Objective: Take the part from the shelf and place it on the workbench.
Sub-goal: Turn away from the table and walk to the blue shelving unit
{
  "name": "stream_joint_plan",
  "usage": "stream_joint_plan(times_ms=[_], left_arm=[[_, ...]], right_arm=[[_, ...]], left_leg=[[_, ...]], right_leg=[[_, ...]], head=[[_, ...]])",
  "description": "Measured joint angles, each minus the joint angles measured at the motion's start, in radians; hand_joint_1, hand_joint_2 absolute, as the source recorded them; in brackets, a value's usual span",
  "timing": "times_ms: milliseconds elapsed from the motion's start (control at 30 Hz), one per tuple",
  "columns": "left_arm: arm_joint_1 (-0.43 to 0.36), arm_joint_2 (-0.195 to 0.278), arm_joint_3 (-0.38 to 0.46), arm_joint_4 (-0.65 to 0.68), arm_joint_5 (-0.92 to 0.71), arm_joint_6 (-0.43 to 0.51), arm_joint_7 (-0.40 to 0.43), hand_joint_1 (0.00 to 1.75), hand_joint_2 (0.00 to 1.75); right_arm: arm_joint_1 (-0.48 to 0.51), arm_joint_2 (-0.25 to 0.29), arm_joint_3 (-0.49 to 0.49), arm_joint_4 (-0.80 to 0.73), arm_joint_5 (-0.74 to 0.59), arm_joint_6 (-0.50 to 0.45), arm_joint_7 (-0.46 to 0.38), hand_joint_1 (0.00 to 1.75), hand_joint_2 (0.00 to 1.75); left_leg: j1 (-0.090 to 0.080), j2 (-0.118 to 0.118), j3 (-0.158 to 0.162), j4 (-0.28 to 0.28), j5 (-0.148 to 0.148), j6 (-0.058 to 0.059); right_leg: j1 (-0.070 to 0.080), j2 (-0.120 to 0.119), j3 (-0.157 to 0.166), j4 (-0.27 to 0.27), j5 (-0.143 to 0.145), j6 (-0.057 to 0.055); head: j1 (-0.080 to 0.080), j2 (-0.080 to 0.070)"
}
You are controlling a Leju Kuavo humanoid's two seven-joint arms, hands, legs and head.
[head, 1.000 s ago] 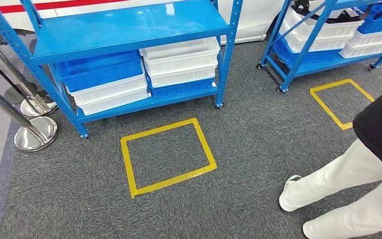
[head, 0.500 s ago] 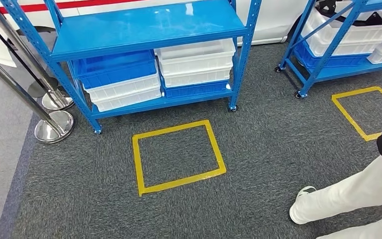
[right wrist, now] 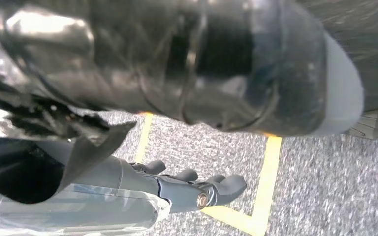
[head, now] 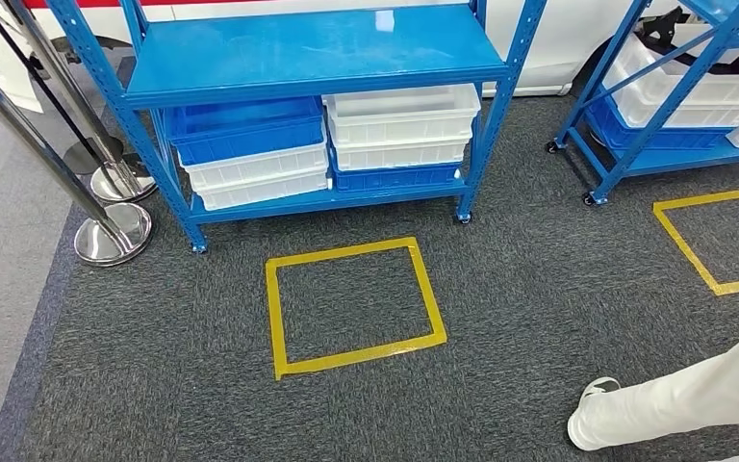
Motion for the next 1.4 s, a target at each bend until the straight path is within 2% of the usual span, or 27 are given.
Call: stream_joint_plan(times_ms=[33, 67, 100, 133, 200, 233, 267, 333, 400, 467, 533, 567, 600, 633, 700, 733, 767, 900, 967, 1067, 1100, 1133, 1167, 1233, 1267, 1300, 1400], left_arm=[[0.0, 0.0, 0.0, 0.0, 0.0, 0.0, 0.0, 0.0, 0.0], [0.0, 0.0, 0.0, 0.0, 0.0, 0.0, 0.0, 0.0, 0.0], [0.001, 0.0, 0.0, 0.0, 0.0, 0.0, 0.0, 0.0, 0.0], [0.001, 0.0, 0.0, 0.0, 0.0, 0.0, 0.0, 0.0, 0.0], [0.003, -0.001, 0.0, 0.0, 0.0, 0.0, 0.0, 0.0, 0.0], [0.002, -0.001, 0.0, 0.0, 0.0, 0.0, 0.0, 0.0, 0.0], [0.0, -0.002, 0.0, 0.0, 0.0, 0.0, 0.0, 0.0, 0.0], [-0.003, -0.003, 0.0, 0.0, 0.0, -0.001, 0.0, 0.0, 0.0], [-0.005, -0.002, 0.0, 0.0, 0.0, -0.002, 0.0, 0.0, 0.0], [-0.007, -0.002, 0.0, 0.0, 0.0, -0.004, -0.001, 0.0, 0.0], [-0.006, -0.002, 0.0, 0.0, 0.0, -0.005, -0.001, 0.0, 0.0], [-0.005, -0.002, 0.0, 0.0, 0.0, -0.006, -0.001, 0.0, 0.0], [-0.003, -0.002, 0.0, 0.0, 0.0, -0.006, -0.001, 0.0, 0.0], [-0.001, -0.002, 0.0, 0.0, 0.0, -0.007, -0.001, 0.0, 0.0], [0.004, -0.002, 0.0, 0.0, 0.0, -0.009, -0.001, 0.0, 0.0], [0.005, -0.001, 0.0, 0.0, 0.0, -0.009, -0.001, 0.0, 0.0], [0.005, -0.001, 0.0, 0.0, 0.0, -0.01, -0.001, 0.0, 0.0], [0.0, -0.001, 0.0, 0.0, 0.0, -0.012, -0.001, 0.0, 0.0], [0.002, -0.001, 0.0, 0.0, 0.0, -0.012, -0.001, 0.0, 0.0], [0.003, -0.001, 0.001, 0.0, 0.0, -0.013, -0.001, 0.0, 0.0], [0.003, -0.001, 0.001, 0.0, -0.001, -0.013, -0.001, 0.0, 0.0], [0.004, -0.001, 0.001, 0.0, -0.001, -0.014, 0.0, 0.0, 0.0], [0.005, -0.001, 0.001, 0.0, -0.002, -0.014, 0.0, 0.0, 0.0], [0.005, -0.002, 0.001, 0.0, -0.004, -0.015, 0.001, 0.0, 0.0], [0.005, -0.003, 0.001, 0.0, -0.005, -0.015, 0.001, 0.0, 0.0], [0.003, -0.004, 0.001, 0.0, -0.005, -0.015, 0.001, 0.0, 0.0], [-0.001, -0.003, 0.001, 0.0, -0.006, -0.015, 0.002, 0.0, 0.0]], right_arm=[[0.0, 0.0, 0.0, 0.0, -0.001, -0.001, 0.002, 0.0, 0.0], [0.0, 0.0, 0.0, 0.0, -0.002, -0.002, 0.003, 0.0, 0.0], [0.001, 0.0, 0.0, 0.0, -0.003, -0.003, 0.003, 0.0, 0.0], [0.001, 0.0, 0.0, 0.0, -0.003, -0.004, 0.004, 0.0, 0.0], [0.003, 0.0, -0.001, 0.0, -0.003, -0.004, 0.007, 0.0, 0.0], [0.004, -0.001, -0.001, 0.0, -0.004, -0.004, 0.009, 0.0, 0.0], [0.003, -0.001, -0.001, 0.0, -0.004, -0.005, 0.01, 0.0, 0.0], [0.001, -0.001, -0.001, 0.0, -0.004, -0.008, 0.011, 0.0, 0.87], [0.001, 0.0, 0.0, 0.0, -0.004, -0.013, 0.012, 0.0, 1.75], [0.002, 0.001, 0.0, 0.001, -0.006, -0.018, 0.015, 0.0, 0.87], [0.001, 0.001, -0.002, 0.002, -0.018, -0.02, 0.019, 0.0, 0.0], [0.001, 0.001, -0.003, 0.002, -0.025, -0.021, 0.02, 0.0, 0.0], [0.0, 0.001, -0.004, 0.003, -0.031, -0.022, 0.022, 0.0, 0.44], [0.0, 0.001, -0.005, 0.003, -0.036, -0.023, 0.023, 0.0, 0.87], [0.001, 0.001, -0.004, 0.004, -0.037, -0.026, 0.027, 0.0, 1.75], [0.001, 0.001, -0.004, 0.004, -0.034, -0.029, 0.028, 0.0, 1.75], [0.001, 0.001, -0.003, 0.004, -0.03, -0.031, 0.029, 0.0, 1.75], [0.001, 0.001, -0.001, 0.004, -0.02, -0.036, 0.031, 0.0, 1.75], [-0.003, 0.001, 0.0, 0.003, -0.018, -0.037, 0.03, 0.0, 1.75], [-0.007, 0.0, -0.001, 0.004, -0.011, -0.04, 0.027, 0.0, 0.44], [-0.007, 0.0, -0.001, 0.004, -0.008, -0.04, 0.027, 0.0, 0.0], [-0.006, 0.0, -0.001, 0.004, -0.006, -0.04, 0.027, 0.0, 0.0], [-0.005, 0.0, -0.002, 0.004, -0.004, -0.04, 0.027, 0.0, 0.0], [-0.002, 0.0, -0.003, 0.004, -0.002, -0.039, 0.026, 0.0, 0.0], [-0.002, -0.001, -0.004, 0.004, -0.002, -0.039, 0.026, 0.0, 0.0], [-0.002, -0.001, -0.005, 0.004, -0.001, -0.038, 0.025, 0.0, 0.0], [-0.004, 0.0, -0.006, 0.005, -0.001, -0.038, 0.022, 0.0, 0.0]], left_leg=[[-0.002, -0.001, 0.004, 0.0, -0.005, 0.003], [-0.004, -0.002, 0.01, 0.0, -0.011, 0.005], [-0.006, -0.004, 0.017, 0.0, -0.018, 0.005], [-0.008, -0.007, 0.027, 0.001, -0.025, 0.004], [-0.009, -0.011, 0.05, 0.0, -0.043, 0.0], [-0.01, -0.013, 0.058, 0.002, -0.051, -0.004], [-0.011, -0.015, 0.063, 0.002, -0.058, -0.009], [-0.009, -0.017, 0.067, -0.002, -0.067, -0.02], [-0.008, -0.015, 0.074, 0.0, -0.076, -0.031], [-0.005, -0.011, 0.046, 0.068, -0.106, -0.044], [0.003, -0.008, -0.039, 0.205, -0.152, -0.057], [0.007, -0.008, -0.082, 0.263, -0.161, -0.062], [0.01, -0.008, -0.112, 0.288, -0.148, -0.067], [0.013, -0.008, -0.122, 0.274, -0.112, -0.071], [0.018, -0.01, -0.098, 0.161, -0.006, -0.075], [0.016, -0.01, -0.082, 0.107, 0.029, -0.073], [0.014, -0.01, -0.067, 0.067, 0.04, -0.067], [0.007, -0.012, -0.038, 0.029, 0.009, -0.03], [0.009, -0.01, -0.018, 0.018, 0.001, -0.015], [0.006, -0.007, 0.011, 0.013, -0.021, -0.003], [0.004, -0.007, 0.023, 0.013, -0.031, -0.002], [0.003, -0.008, 0.036, 0.013, -0.041, -0.002], [0.001, -0.009, 0.051, 0.013, -0.053, -0.002], [-0.002, -0.008, 0.082, 0.013, -0.077, -0.005], [-0.004, -0.009, 0.092, 0.013, -0.088, -0.009], [-0.005, -0.009, 0.1, 0.011, -0.099, -0.014], [-0.007, -0.009, 0.119, 0.021, -0.1, -0.031]], right_leg=[[0.0, 0.002, -0.042, 0.068, -0.022, 0.001], [-0.001, 0.002, -0.076, 0.116, -0.028, 0.001], [-0.001, 0.002, -0.094, 0.128, -0.011, 0.0], [0.0, 0.003, -0.091, 0.1, 0.026, -0.003], [0.004, 0.006, -0.046, -0.024, 0.113, -0.015], [0.007, 0.008, -0.024, -0.078, 0.135, -0.022], [0.011, 0.01, -0.01, -0.111, 0.143, -0.027], [0.016, 0.011, -0.003, -0.128, 0.132, -0.034], [0.009, 0.009, 0.011, -0.142, 0.127, -0.04], [0.001, 0.008, 0.037, -0.162, 0.121, -0.048], [0.0, 0.011, 0.057, -0.169, 0.107, -0.052], [-0.001, 0.015, 0.066, -0.17, 0.099, -0.051], [-0.002, 0.021, 0.078, -0.17, 0.089, -0.049], [-0.005, 0.029, 0.092, -0.17, 0.079, -0.045], [-0.009, 0.043, 0.122, -0.17, 0.056, -0.037], [-0.009, 0.049, 0.133, -0.169, 0.045, -0.031], [-0.008, 0.053, 0.139, -0.168, 0.036, -0.024], [-0.01, 0.049, 0.147, -0.152, 0.031, 0.001], [-0.011, 0.031, 0.107, -0.075, 0.023, 0.007], [-0.009, 0.017, -0.026, 0.104, -0.036, 0.01], [-0.008, 0.017, -0.061, 0.132, -0.045, 0.01], [-0.007, 0.017, -0.08, 0.127, -0.036, 0.007], [-0.005, 0.017, -0.085, 0.092, -0.005, 0.002], [0.005, 0.016, -0.075, -0.019, 0.095, -0.014], [0.011, 0.016, -0.069, -0.062, 0.126, -0.021], [0.015, 0.015, -0.065, -0.086, 0.147, -0.027], [0.013, 0.017, -0.042, -0.108, 0.144, -0.039]], head=[[0.0, 0.0], [0.0, 0.0], [0.0, 0.0], [0.0, 0.0], [0.0, 0.0], [0.0, 0.0], [0.0, 0.0], [0.0, 0.0], [0.0, 0.0], [0.0, 0.0], [0.0, 0.0], [0.0, 0.0], [0.0, 0.0], [0.0, 0.0], [0.0, 0.0], [0.0, 0.0], [0.0, 0.0], [0.0, 0.0], [0.0, 0.0], [0.0, 0.0], [0.0, 0.0], [0.0, 0.0], [0.0, 0.0], [0.0, 0.0], [0.0, 0.0], [0.001, 0.0], [0.001, 0.0]])
